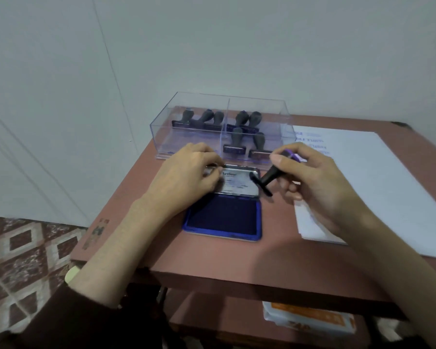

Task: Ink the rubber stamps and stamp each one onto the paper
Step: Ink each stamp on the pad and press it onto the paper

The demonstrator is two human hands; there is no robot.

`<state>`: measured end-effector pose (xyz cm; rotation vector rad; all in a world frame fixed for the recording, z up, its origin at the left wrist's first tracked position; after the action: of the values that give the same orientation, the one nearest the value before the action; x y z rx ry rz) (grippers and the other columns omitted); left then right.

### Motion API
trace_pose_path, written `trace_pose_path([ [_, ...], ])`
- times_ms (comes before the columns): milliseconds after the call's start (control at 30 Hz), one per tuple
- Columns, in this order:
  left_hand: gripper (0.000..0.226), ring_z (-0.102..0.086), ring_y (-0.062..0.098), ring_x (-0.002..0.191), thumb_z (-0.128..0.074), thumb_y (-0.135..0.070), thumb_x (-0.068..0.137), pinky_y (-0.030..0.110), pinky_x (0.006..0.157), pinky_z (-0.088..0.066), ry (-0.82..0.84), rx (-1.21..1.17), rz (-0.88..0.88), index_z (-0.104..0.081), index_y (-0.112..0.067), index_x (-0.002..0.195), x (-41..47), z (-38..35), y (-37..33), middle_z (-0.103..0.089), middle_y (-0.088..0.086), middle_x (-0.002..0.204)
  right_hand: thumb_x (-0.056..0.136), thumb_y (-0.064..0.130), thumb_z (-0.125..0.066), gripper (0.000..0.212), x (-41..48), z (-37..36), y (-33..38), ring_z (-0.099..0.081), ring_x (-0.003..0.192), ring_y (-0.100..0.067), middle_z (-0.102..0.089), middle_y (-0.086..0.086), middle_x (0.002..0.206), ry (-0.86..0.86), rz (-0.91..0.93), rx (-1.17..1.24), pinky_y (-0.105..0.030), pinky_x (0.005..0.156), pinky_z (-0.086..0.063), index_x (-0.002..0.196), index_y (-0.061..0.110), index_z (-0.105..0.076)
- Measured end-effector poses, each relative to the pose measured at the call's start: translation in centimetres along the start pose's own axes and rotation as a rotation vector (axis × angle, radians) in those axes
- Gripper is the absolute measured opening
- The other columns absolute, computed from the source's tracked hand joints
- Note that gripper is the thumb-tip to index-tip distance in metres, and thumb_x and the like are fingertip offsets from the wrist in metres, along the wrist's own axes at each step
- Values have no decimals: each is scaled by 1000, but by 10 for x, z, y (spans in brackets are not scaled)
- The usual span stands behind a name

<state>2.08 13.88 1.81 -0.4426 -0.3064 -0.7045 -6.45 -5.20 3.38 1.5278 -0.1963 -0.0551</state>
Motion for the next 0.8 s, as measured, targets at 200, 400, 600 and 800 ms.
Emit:
trace_pose_path([
  [200, 41, -54, 14, 106, -44, -43, 84, 33, 90, -44, 108, -100, -140, -67, -21, 110, 21, -9, -60, -63, -6, 112, 85, 15, -65, 8, -3, 64, 14, -44, 53, -12, -54, 6, 57, -181, 72, -177, -18, 48, -34, 86, 20, -60],
  [400, 60, -49, 7, 117, -44, -67, 79, 34, 97, -43, 265, -135, -227, -58, -27, 122, 39, -36, -94, -56, -12, 126, 81, 22, -70, 13, -2, 105, 7, -49, 56, -4, -62, 2, 73, -285, 156, -425, -15, 61, -41, 86, 18, -59],
  [600, 75, -30, 1, 132, -52, -70, 74, 27, 108, -30, 390, -78, -234, -41, -32, 138, 36, -44, -99, -35, -16, 146, 87, 22, -65, 17, -9, 111, -7, -36, 50, -19, -52, -19, 66, -307, 352, -752, -19, 50, -30, 85, 12, -52],
  [800, 71, -30, -2, 129, -52, -68, 75, 19, 102, -28, 386, -62, -238, -44, -32, 136, 34, -44, -101, -36, -18, 145, 84, 23, -61, 17, -8, 106, -7, -40, 53, -4, -43, 7, 57, -254, 493, -840, -8, 53, -31, 83, 9, -52],
])
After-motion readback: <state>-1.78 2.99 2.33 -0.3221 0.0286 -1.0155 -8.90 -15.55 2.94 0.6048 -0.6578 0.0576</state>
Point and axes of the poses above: each hand's wrist, its own x-axis towards the middle knuckle, its own z-axis out of the back of the hand, y = z × x, the point moved 1 cm from there along x, towards the middle knuckle
